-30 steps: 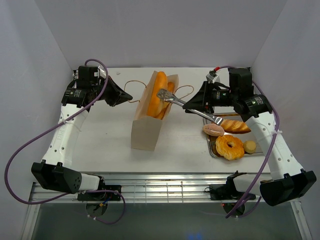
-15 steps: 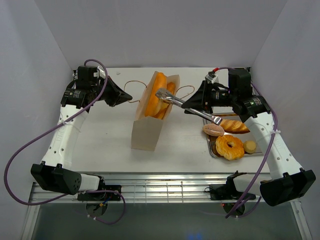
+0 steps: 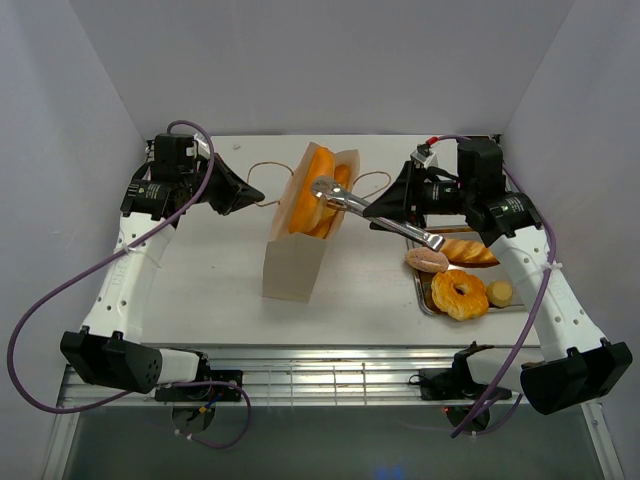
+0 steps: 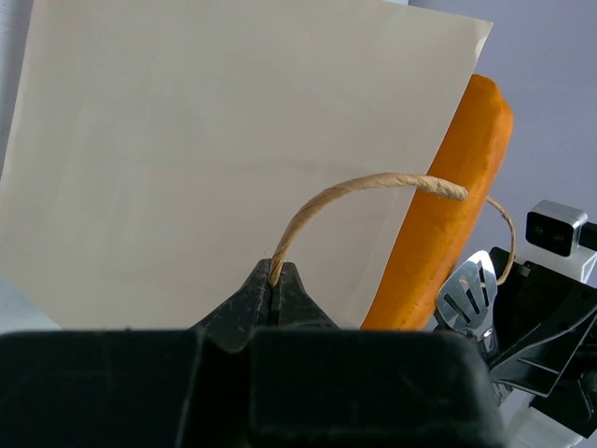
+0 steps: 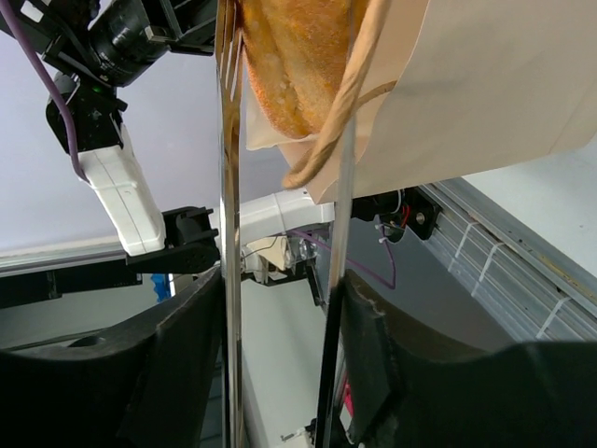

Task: Place the fake bread into the paper bag
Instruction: Place the fake bread in the paper bag.

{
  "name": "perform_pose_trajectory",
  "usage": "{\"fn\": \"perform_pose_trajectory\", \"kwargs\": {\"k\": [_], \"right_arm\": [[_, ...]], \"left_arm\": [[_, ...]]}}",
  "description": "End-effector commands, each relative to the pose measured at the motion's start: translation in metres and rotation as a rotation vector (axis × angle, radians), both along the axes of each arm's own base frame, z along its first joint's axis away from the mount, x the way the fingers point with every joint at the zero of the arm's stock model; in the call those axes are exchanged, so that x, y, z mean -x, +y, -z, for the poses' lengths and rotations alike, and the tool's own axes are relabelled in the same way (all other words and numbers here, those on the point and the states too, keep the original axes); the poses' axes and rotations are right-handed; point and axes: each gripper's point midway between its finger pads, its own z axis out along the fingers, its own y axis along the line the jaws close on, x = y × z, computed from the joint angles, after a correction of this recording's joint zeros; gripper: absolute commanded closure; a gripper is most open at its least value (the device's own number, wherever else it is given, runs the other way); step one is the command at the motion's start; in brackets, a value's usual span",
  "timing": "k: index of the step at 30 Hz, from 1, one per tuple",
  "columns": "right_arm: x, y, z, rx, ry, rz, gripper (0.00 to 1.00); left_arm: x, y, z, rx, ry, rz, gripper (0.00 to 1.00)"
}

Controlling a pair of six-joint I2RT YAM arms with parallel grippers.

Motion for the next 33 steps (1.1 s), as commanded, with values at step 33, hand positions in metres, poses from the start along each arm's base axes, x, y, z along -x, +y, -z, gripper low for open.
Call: {"fn": "perform_pose_trajectory", "kwargs": {"k": [33], "right_arm": [[-0.007, 0.011, -0.114, -0.258, -0.223, -0.070, 0.72]], "left_arm": [[0.010, 0.003, -0.011, -0.007, -0.057, 0.013, 1.00]]}}
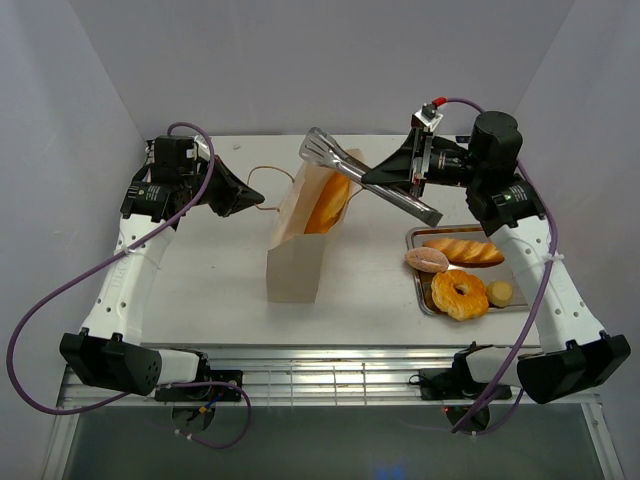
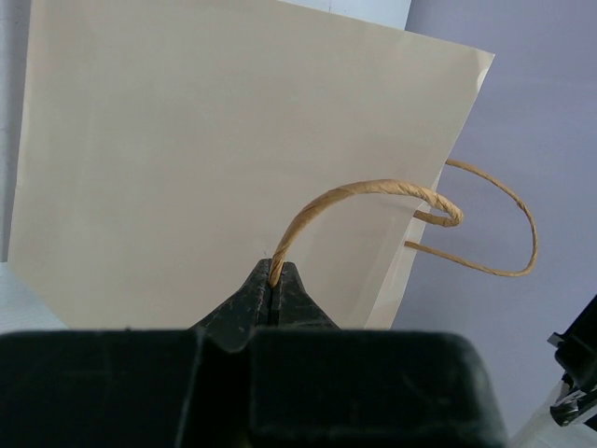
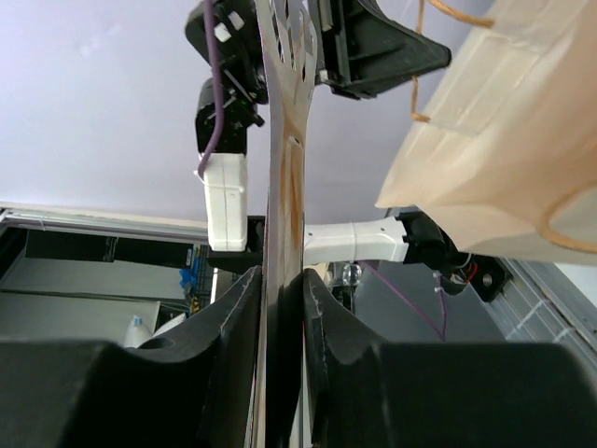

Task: Place the fake bread into the paper bag
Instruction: Place the fake bread in the paper bag.

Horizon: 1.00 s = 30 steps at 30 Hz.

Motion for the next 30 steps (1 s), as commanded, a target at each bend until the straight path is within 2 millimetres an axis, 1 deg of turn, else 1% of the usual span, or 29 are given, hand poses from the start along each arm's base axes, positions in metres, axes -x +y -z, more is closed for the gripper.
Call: {"fn": "perform_pose_trajectory", "kwargs": {"k": [1, 6, 7, 10, 11, 12, 13, 14, 15, 16, 17, 18, 19, 20, 21, 22, 23, 24, 25, 26, 27, 29, 30], "right_arm": [[0.003, -0.002, -0.035, -0.053, -0.097, -0.027, 0.73], [-0.018, -0.019, -0.041, -0.052, -0.121, 0.051, 0.75], [-0.025, -0.028, -0.041, -0.050, -0.123, 0.080, 0.77], [-0.036, -0.044, -0.042, -0.044, -0.131, 0.131, 0.78], [-0.048, -0.060, -0.037, -0.040, -0.111, 0.187, 0.79], [-0.052, -0.069, -0.033, -0.038, -0.090, 0.218, 0.79], [-0.060, -0.091, -0.031, -0.038, -0.076, 0.289, 0.80], [-0.066, -0.102, -0.016, -0.039, -0.011, 0.324, 0.80], [-0.066, -0.111, -0.010, -0.038, 0.018, 0.356, 0.80], [-0.070, -0.129, 0.002, -0.036, 0.076, 0.413, 0.80], [-0.073, -0.137, 0.020, -0.031, 0.123, 0.438, 0.80], [-0.073, -0.151, 0.026, -0.026, 0.135, 0.489, 0.80], [-0.070, -0.157, 0.041, -0.016, 0.216, 0.514, 0.80], [-0.070, -0.163, 0.060, 0.008, 0.244, 0.538, 0.80], [-0.070, -0.173, 0.070, 0.022, 0.272, 0.585, 0.80], [-0.064, -0.174, 0.087, 0.041, 0.361, 0.601, 0.80], [-0.063, -0.176, 0.099, 0.069, 0.389, 0.615, 0.79], [-0.062, -0.180, 0.115, 0.142, 0.367, 0.630, 0.78], [-0.058, -0.181, 0.129, 0.186, 0.398, 0.628, 0.78], [-0.050, -0.181, 0.146, 0.226, 0.479, 0.615, 0.77], [-0.047, -0.184, 0.159, 0.289, 0.440, 0.602, 0.76], [-0.045, -0.184, 0.170, 0.336, 0.418, 0.590, 0.73], [-0.047, -0.181, 0.172, 0.369, 0.379, 0.584, 0.73]], "left_arm": [[0.006, 0.002, -0.014, -0.003, -0.059, 0.011, 1.00], [0.005, 0.003, -0.017, -0.014, -0.078, 0.022, 1.00], [0.005, 0.003, -0.018, -0.016, -0.078, 0.024, 1.00], [0.004, 0.002, -0.019, -0.016, -0.082, 0.034, 1.00], [0.004, 0.001, -0.019, -0.015, -0.080, 0.036, 1.00], [0.006, 0.001, -0.018, -0.014, -0.081, 0.041, 1.00], [0.006, 0.000, -0.017, -0.014, -0.079, 0.043, 1.00], [0.006, 0.001, -0.017, -0.014, -0.079, 0.044, 1.00], [0.007, 0.000, -0.016, -0.014, -0.079, 0.047, 1.00], [0.008, 0.001, -0.016, -0.017, -0.081, 0.048, 1.00], [0.009, 0.001, -0.016, -0.019, -0.083, 0.051, 1.00], [0.009, 0.002, -0.015, -0.024, -0.087, 0.052, 1.00], [0.010, 0.002, -0.014, -0.028, -0.087, 0.053, 1.00], [0.010, 0.002, -0.013, -0.031, -0.088, 0.054, 1.00], [0.011, 0.003, -0.013, -0.033, -0.092, 0.054, 1.00], [0.011, 0.003, -0.014, -0.037, -0.097, 0.057, 1.00], [0.012, 0.003, -0.014, -0.039, -0.100, 0.059, 1.00], [0.012, 0.003, -0.015, -0.039, -0.105, 0.062, 1.00], [0.012, 0.003, -0.015, -0.043, -0.108, 0.065, 1.00], [0.012, 0.003, -0.015, -0.044, -0.110, 0.068, 1.00], [0.012, 0.003, -0.015, -0.046, -0.111, 0.072, 1.00], [0.011, 0.002, -0.014, -0.047, -0.109, 0.082, 1.00], [0.011, 0.002, -0.014, -0.046, -0.110, 0.084, 1.00]]}}
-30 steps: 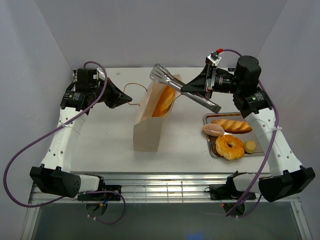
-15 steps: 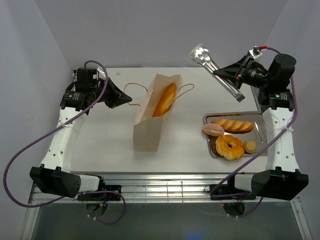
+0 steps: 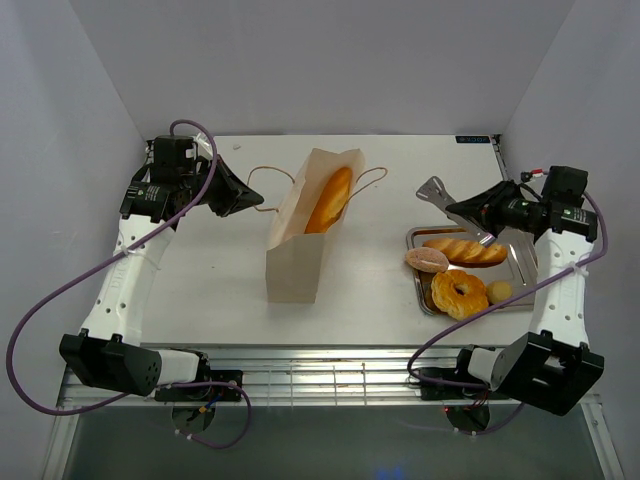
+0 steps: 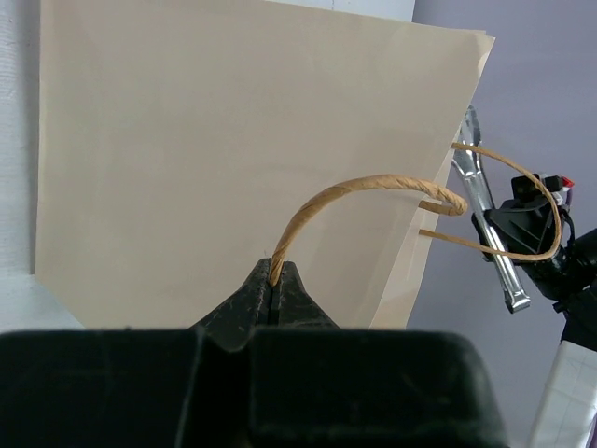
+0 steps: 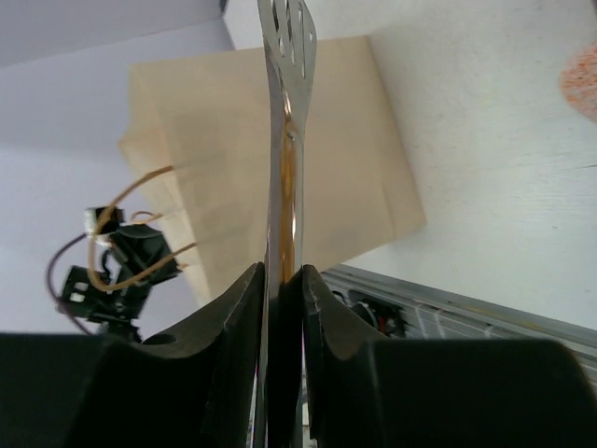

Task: Place the fake bread into the paper bag
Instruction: Place the fake bread in the paper bag, then place the clamp at the center of the board.

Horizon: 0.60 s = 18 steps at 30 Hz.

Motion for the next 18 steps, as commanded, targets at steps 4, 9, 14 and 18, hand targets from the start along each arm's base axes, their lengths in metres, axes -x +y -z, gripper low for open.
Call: {"fn": "perform_pose_trajectory", "kwargs": {"k": [4, 9, 14, 18], "right_arm": [[0.013, 0.033, 0.054, 0.222, -0.015, -0.156, 0.75], [0.013, 0.070, 0.089, 0.299, -0.041, -0.241, 0.75], [0.014, 0.066, 0.110, 0.386, -0.079, -0.269, 0.75], [0.013, 0.072, 0.135, 0.474, -0.179, -0.286, 0.74]], "left_arm": [[0.009, -0.001, -0.011, 0.005, -0.043, 0.037, 1.00], [0.010, -0.004, -0.008, 0.016, -0.024, 0.049, 1.00], [0.010, -0.002, -0.006, 0.008, -0.019, 0.039, 1.00], [0.010, -0.002, 0.000, 0.014, 0.002, 0.032, 1.00]]}}
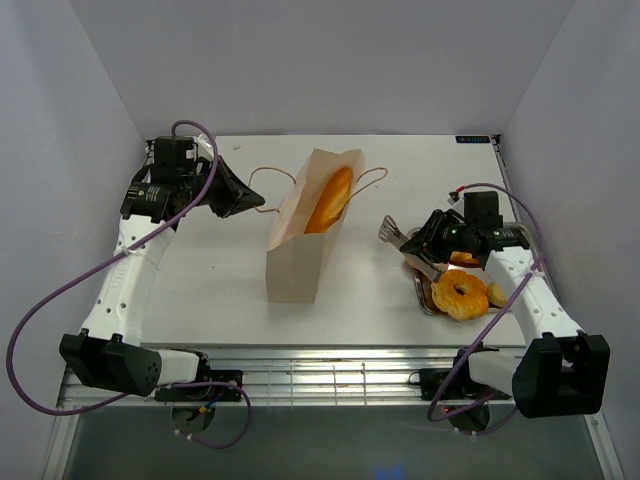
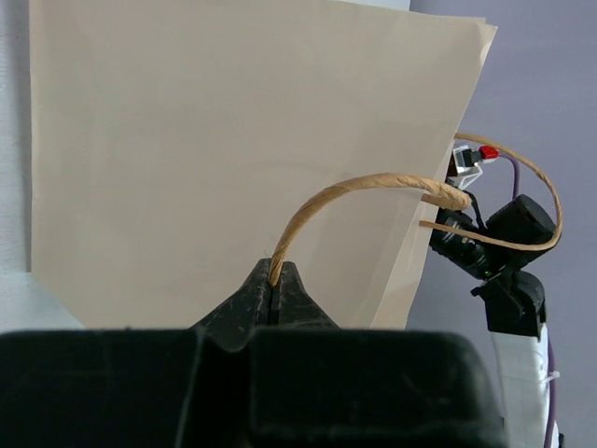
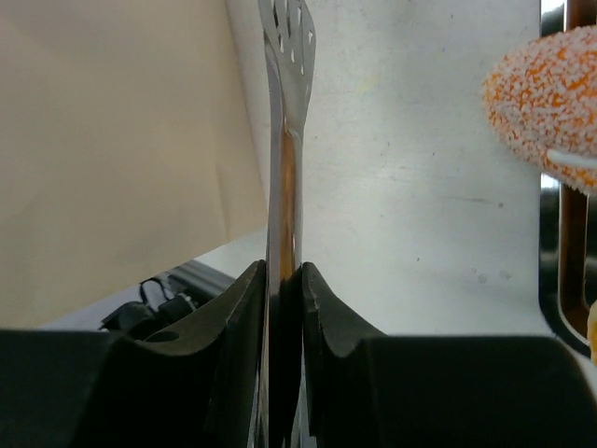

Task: Place the fake bread into the paper bag
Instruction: Place the clamp at the center of the board.

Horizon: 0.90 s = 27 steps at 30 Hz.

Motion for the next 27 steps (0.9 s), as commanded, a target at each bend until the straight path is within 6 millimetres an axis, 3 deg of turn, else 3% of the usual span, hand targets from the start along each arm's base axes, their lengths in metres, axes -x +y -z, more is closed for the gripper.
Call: {"fn": "perform_pose_trajectory", "kwargs": {"k": [1, 6, 10, 13, 17, 21, 27], "right_arm": [[-0.012, 0.005, 0.013, 0.074, -0.195, -0.041, 0.74], [-0.015, 0.024, 0.044, 0.172, -0.297, -0.097, 0.72], [-0.011, 0.028, 0.073, 0.249, -0.306, -0.124, 0.71], [-0.016, 0.038, 0.081, 0.281, -0.366, -0.141, 0.69], [-0.017, 0.044, 0.110, 0.362, -0.385, -0.158, 0.66], [-0.024, 0.050, 0.124, 0.435, -0.435, -0.140, 0.61], [-0.021, 0.065, 0.152, 0.491, -0.441, -0.156, 0.53]], "left_arm": [[0.008, 0.000, 0.004, 0.008, 0.015, 0.006, 1.00], [0.012, 0.000, 0.008, 0.017, 0.024, 0.010, 1.00], [0.017, -0.002, 0.011, 0.031, 0.041, 0.022, 1.00], [0.020, -0.003, 0.011, 0.037, 0.044, 0.032, 1.00], [0.022, -0.005, 0.014, 0.046, 0.062, 0.041, 1.00], [0.024, -0.008, 0.022, 0.058, 0.097, 0.054, 1.00], [0.022, -0.008, 0.015, 0.056, 0.075, 0.062, 1.00]]}}
